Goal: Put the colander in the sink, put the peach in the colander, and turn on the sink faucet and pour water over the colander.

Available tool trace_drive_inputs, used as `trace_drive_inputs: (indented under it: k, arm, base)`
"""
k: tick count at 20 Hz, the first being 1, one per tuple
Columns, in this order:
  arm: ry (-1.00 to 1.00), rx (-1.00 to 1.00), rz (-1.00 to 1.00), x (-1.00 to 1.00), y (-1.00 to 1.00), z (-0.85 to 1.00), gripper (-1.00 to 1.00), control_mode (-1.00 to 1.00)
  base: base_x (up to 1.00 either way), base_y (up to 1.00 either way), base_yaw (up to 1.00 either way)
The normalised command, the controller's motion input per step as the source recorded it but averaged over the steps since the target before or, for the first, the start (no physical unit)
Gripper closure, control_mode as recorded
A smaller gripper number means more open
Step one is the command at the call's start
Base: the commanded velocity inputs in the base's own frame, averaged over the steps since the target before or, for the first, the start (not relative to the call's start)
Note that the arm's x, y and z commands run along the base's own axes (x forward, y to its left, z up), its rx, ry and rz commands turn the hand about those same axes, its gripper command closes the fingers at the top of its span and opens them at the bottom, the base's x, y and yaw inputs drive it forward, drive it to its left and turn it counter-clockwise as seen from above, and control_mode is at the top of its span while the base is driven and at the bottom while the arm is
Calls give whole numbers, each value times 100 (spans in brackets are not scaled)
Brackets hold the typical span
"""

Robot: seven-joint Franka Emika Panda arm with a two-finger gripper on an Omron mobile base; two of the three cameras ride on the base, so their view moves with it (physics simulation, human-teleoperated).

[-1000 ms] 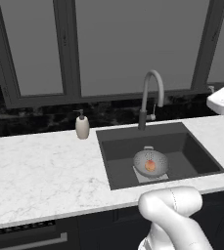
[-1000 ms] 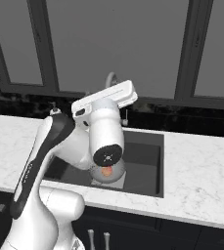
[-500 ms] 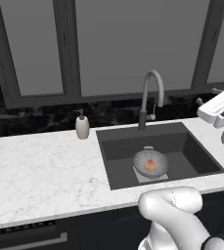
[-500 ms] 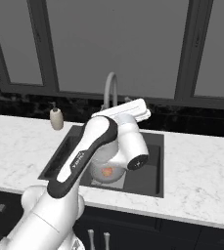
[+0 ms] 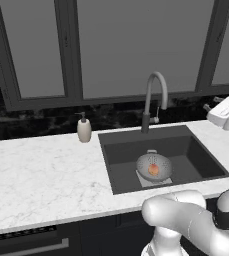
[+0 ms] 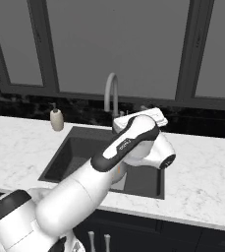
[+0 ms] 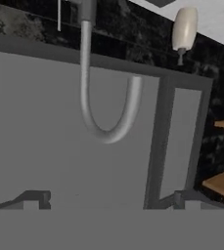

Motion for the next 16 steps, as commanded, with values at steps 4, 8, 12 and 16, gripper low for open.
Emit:
trace_drive_inputs:
  k: [4, 8, 12, 16]
  arm:
    - [-9, 0, 7, 38, -5, -59, -100, -100]
    - [-6, -2, 1, 65, 1, -74, -100, -100]
    - [0, -1, 1, 61, 0, -44, -100, -100]
    - [8, -4, 0, 45, 0, -11, -100, -100]
  base:
    - [0, 0, 0]
    - [0, 0, 0]
    - [0, 0, 0]
    - [0, 0, 0]
